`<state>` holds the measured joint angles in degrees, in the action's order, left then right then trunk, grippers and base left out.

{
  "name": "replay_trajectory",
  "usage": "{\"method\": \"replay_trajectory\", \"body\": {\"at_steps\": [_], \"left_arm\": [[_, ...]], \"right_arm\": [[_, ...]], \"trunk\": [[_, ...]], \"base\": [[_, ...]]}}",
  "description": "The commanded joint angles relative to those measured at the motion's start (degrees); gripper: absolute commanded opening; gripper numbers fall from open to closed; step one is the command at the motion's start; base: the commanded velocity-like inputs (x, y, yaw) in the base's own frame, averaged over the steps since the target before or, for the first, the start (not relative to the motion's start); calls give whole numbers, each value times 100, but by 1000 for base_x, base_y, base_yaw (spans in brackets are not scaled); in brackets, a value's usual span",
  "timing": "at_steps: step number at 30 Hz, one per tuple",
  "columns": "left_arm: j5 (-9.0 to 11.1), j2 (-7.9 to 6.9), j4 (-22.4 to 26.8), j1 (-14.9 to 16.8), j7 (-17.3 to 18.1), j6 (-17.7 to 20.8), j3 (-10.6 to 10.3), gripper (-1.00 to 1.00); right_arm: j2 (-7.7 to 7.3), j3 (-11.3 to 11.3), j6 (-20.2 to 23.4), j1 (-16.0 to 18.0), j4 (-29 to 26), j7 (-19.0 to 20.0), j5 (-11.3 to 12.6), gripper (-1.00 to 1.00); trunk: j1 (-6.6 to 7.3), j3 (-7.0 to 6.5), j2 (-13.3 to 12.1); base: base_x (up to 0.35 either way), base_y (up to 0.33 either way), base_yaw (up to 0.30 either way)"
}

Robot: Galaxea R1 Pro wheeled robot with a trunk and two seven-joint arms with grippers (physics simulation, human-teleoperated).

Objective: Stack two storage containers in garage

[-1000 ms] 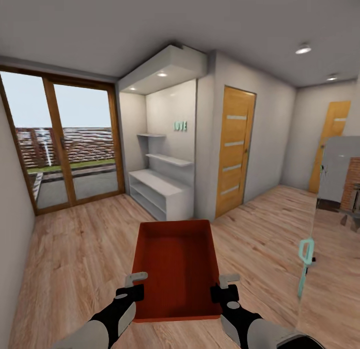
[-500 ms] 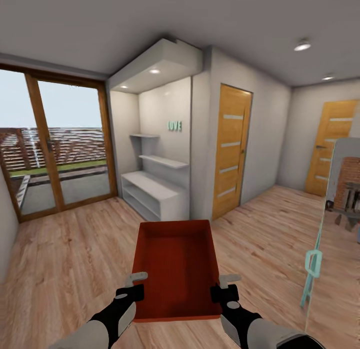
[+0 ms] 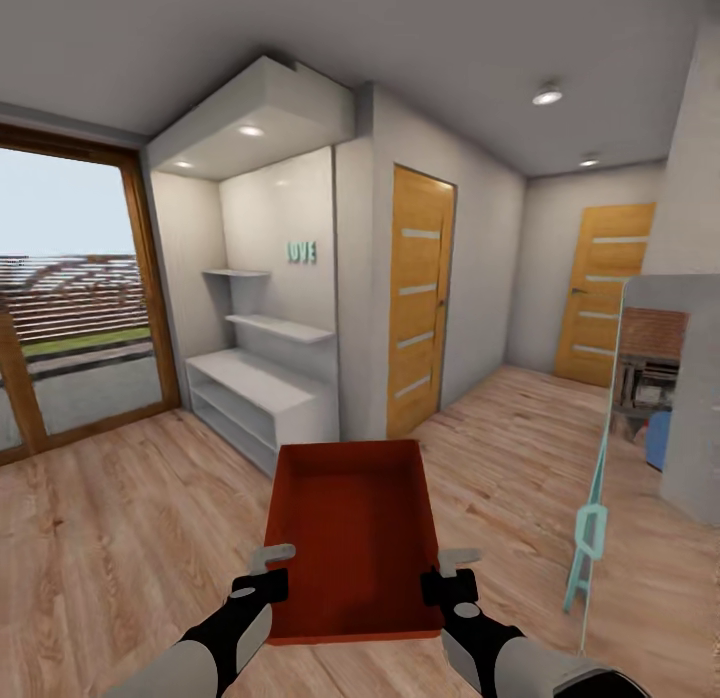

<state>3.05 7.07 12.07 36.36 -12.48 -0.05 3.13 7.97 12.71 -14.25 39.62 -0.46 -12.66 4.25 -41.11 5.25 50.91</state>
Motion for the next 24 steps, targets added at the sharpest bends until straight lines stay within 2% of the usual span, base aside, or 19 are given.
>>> {"method": "replay_trajectory", "body": {"at_steps": [1, 24], "left_arm": [[91, -180, -3, -6, 455, 5, -265, -100], [91, -182, 18, -6, 451, 5, -264, -100]], "right_arm": [[-6, -383, 2, 52, -35, 12, -39, -100], [-6, -383, 2, 54, -35, 11, -42, -100]], "trunk": [[-4, 10, 7], [-4, 10, 7]], "base": [[326, 0, -281], [326, 0, -273]]}}
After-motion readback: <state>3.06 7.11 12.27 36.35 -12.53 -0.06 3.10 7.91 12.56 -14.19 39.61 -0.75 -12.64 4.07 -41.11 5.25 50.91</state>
